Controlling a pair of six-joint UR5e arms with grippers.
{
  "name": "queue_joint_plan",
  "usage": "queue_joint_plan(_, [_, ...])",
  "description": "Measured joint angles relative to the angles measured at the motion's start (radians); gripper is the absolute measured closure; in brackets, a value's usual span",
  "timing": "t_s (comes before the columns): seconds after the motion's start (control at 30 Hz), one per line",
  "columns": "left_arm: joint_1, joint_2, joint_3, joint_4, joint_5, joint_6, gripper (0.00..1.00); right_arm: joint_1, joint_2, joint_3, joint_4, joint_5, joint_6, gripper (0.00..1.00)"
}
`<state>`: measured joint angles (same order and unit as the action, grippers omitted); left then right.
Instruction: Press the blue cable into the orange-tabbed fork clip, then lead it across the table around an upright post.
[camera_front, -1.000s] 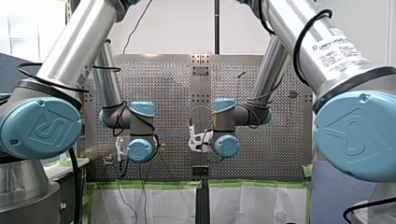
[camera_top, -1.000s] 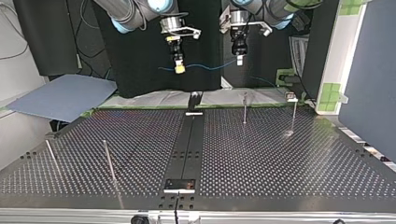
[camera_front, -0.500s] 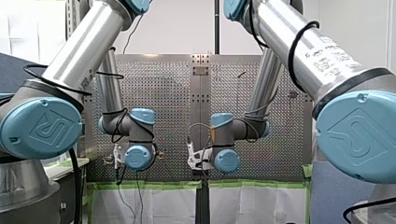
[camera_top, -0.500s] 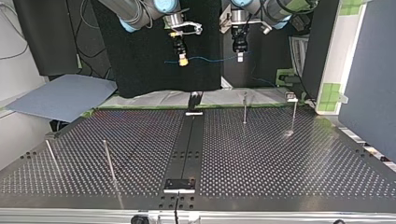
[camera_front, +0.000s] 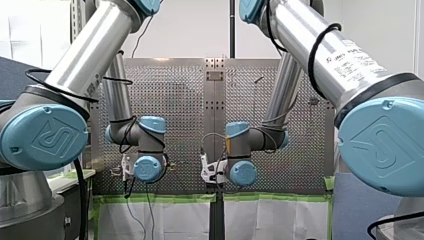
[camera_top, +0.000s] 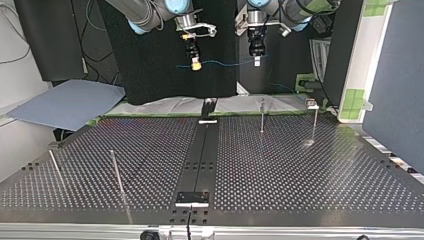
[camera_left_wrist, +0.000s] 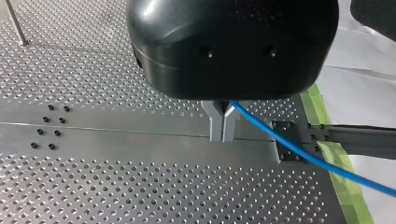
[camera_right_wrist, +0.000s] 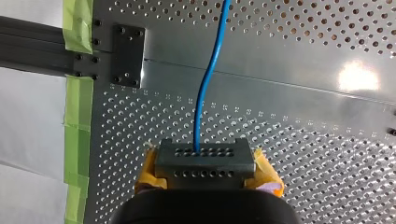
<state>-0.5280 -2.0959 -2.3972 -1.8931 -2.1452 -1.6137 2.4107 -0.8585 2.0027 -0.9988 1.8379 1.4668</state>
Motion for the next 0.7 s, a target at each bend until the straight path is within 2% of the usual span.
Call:
queue_joint_plan(0.53, [0.008,-0.008,-0.008,0.008,0.008,-0.008,1.00,0.002,0.002,-0.002,0.002,0.002,0.002,1.00])
queue_joint_plan(0.63, [0.026,-0.029,-0.022,0.029,0.026,-0.029,1.00,0.013,0.014,-0.017,0.017,0.017,0.016,1.00])
queue_joint_plan(0.7, [0.033,-0.044,-0.024,0.044,0.033,-0.044,1.00,0.021,0.015,-0.034,0.033,0.034,0.033,1.00])
